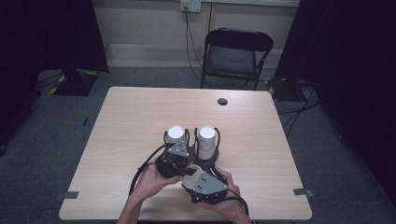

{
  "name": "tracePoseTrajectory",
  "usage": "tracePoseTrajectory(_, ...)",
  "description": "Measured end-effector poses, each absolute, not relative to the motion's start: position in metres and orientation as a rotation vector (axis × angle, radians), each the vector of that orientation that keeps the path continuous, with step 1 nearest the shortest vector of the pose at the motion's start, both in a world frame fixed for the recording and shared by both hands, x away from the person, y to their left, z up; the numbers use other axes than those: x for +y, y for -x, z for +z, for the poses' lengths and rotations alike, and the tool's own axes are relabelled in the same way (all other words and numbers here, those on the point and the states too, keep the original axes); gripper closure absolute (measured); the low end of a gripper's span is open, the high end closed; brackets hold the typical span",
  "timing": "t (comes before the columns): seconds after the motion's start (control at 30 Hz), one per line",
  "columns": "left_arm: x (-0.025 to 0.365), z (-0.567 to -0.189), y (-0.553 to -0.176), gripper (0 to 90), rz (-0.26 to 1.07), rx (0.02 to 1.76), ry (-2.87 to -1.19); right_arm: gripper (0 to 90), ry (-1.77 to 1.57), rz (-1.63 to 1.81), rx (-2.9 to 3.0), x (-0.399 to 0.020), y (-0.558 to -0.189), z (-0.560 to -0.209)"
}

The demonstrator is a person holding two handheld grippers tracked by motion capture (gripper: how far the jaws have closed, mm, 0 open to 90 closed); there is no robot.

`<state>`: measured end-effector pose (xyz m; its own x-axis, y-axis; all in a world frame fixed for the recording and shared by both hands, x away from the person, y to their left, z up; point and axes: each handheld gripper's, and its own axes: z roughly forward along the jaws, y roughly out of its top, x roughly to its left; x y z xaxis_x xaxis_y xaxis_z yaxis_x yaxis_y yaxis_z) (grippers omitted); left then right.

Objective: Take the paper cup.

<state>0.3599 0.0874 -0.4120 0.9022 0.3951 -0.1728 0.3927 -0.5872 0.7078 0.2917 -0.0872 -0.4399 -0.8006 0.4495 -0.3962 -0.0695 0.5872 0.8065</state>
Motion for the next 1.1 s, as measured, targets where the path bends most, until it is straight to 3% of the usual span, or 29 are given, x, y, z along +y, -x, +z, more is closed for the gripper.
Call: tracePoseTrajectory(1.1,0.096,-0.410,-0.350,77.1,0.101,0.534,-2.159,30.5,-0.376,1.233,2.170,-0.096,-0.293,-0.437)
